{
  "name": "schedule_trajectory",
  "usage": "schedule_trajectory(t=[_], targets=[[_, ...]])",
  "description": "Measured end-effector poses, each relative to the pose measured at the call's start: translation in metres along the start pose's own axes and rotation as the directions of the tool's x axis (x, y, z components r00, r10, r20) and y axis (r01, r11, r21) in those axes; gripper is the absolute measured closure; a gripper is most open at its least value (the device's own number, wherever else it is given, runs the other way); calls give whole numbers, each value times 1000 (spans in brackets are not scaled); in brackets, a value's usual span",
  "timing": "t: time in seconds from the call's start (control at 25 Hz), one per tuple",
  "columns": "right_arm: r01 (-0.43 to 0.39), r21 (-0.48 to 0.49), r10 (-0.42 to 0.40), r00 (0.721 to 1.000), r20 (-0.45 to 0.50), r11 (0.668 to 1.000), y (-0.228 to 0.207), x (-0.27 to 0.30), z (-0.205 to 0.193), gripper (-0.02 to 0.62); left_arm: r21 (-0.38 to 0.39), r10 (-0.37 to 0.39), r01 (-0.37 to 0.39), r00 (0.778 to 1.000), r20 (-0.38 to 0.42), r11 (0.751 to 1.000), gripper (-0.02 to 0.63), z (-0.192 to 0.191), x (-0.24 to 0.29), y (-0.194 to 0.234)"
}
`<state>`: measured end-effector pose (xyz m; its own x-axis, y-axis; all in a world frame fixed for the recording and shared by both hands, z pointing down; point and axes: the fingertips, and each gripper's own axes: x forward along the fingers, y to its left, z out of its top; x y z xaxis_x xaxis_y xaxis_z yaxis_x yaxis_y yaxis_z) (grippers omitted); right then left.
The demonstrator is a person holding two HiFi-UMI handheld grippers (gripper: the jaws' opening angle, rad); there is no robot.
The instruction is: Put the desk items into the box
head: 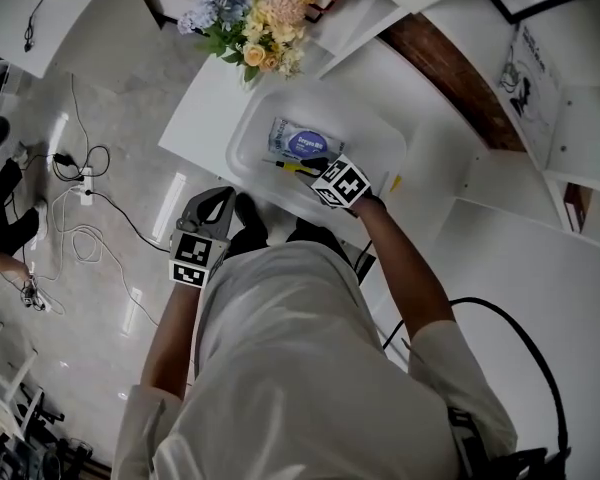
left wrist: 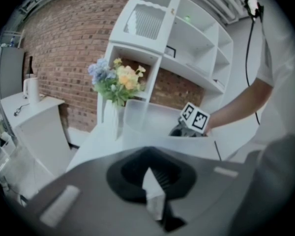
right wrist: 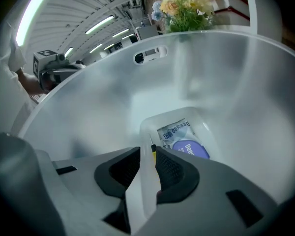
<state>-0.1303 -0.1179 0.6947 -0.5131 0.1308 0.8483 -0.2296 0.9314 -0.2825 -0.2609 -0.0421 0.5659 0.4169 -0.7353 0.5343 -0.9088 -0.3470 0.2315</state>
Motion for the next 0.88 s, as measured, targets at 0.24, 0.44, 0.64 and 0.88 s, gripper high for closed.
schedule_trajectory(t=[0.24, 0.44, 0.64, 0.88], targets=[[19, 8, -20, 996, 88, 1000, 10, -26, 15, 522, 24, -46, 45, 999, 8, 999, 603, 7, 8, -9], [56, 22, -58, 984, 167, 998, 16, -57, 24, 563, 51, -99, 98, 995, 12, 994, 603, 12, 16, -24], [91, 30, -95, 967, 236, 995, 24, -88, 24, 583, 93, -148, 148, 989, -4, 985, 603, 14, 28, -46], [102, 60, -115, 952, 283, 993, 38, -127, 9, 592, 76, -85, 85, 996, -6, 993, 603, 19, 30, -52]])
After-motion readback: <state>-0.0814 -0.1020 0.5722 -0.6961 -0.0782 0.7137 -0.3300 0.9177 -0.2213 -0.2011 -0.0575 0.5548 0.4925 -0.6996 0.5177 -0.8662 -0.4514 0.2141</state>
